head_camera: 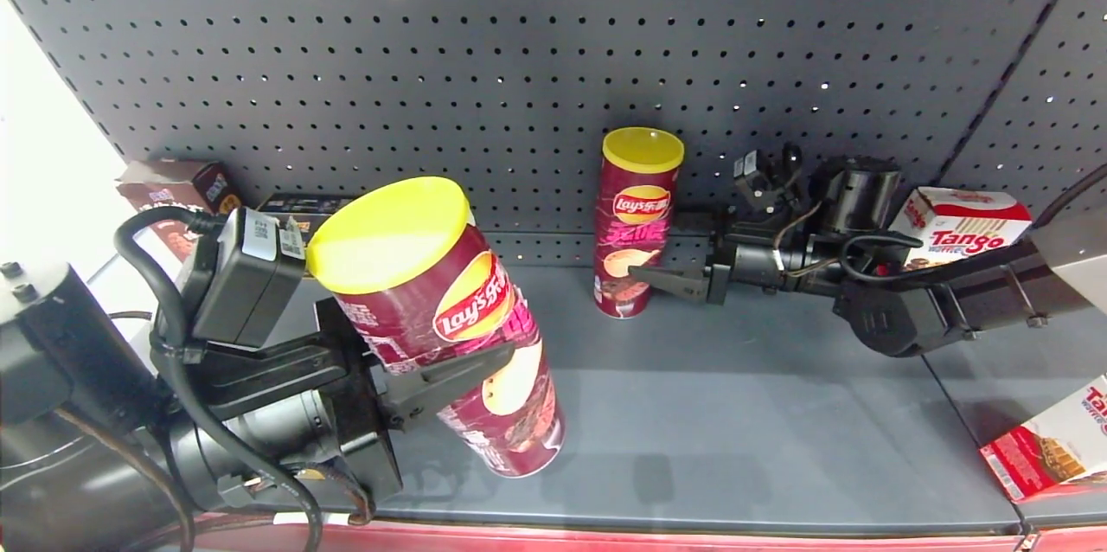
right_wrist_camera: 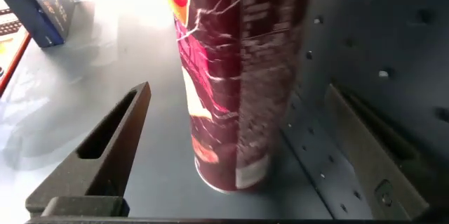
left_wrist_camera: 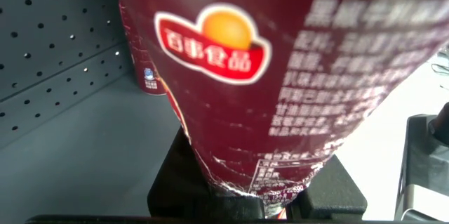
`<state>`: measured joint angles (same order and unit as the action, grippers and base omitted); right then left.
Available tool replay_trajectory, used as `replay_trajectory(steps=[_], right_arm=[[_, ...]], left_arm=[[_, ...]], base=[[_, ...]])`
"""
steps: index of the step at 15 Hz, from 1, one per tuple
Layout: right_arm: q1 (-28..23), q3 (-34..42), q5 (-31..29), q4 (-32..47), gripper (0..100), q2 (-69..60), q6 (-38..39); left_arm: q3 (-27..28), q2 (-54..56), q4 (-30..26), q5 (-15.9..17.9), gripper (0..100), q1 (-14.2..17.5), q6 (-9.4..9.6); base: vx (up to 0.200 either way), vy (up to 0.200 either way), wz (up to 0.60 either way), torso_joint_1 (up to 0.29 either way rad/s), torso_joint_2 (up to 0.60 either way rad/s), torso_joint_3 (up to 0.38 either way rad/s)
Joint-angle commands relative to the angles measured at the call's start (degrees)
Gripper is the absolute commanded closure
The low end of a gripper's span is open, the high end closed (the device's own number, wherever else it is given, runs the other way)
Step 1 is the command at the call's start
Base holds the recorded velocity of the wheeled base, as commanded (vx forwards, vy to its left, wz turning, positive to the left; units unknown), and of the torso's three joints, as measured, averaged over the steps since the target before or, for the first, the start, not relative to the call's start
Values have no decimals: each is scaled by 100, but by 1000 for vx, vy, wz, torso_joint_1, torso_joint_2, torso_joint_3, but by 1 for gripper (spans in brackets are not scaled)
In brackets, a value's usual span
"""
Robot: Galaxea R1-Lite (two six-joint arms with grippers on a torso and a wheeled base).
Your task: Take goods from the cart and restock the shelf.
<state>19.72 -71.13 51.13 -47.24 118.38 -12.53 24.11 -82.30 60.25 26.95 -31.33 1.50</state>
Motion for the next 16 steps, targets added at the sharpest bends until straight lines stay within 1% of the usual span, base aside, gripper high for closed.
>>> replay_trajectory(steps=[1,7,9,10,14,16], right_arm=[[119,-111,3,-13,0,185,-4],[234,-481,-50,22,0,546,14],[269,-489,-68,22,0,598,14],[295,-524,-68,-22,100,686,14],[286,-524,-85,-5,100,633,14],[269,-437,-85,-13,100,449,23]], left_arm=[[-3,-5,5,3,100,22,-1],[41,-146,40,3,100,39,-1],[32,-146,49,3,100,39,8],[23,-146,49,3,100,48,-1],[-3,-137,66,3,100,57,8],[-3,-120,75,12,100,136,8]], base=[[0,0,0,0,0,0],[0,0,0,0,0,0],[0,0,0,0,0,0],[0,0,0,0,0,0],[0,0,0,0,0,0],[0,0,0,0,0,0]])
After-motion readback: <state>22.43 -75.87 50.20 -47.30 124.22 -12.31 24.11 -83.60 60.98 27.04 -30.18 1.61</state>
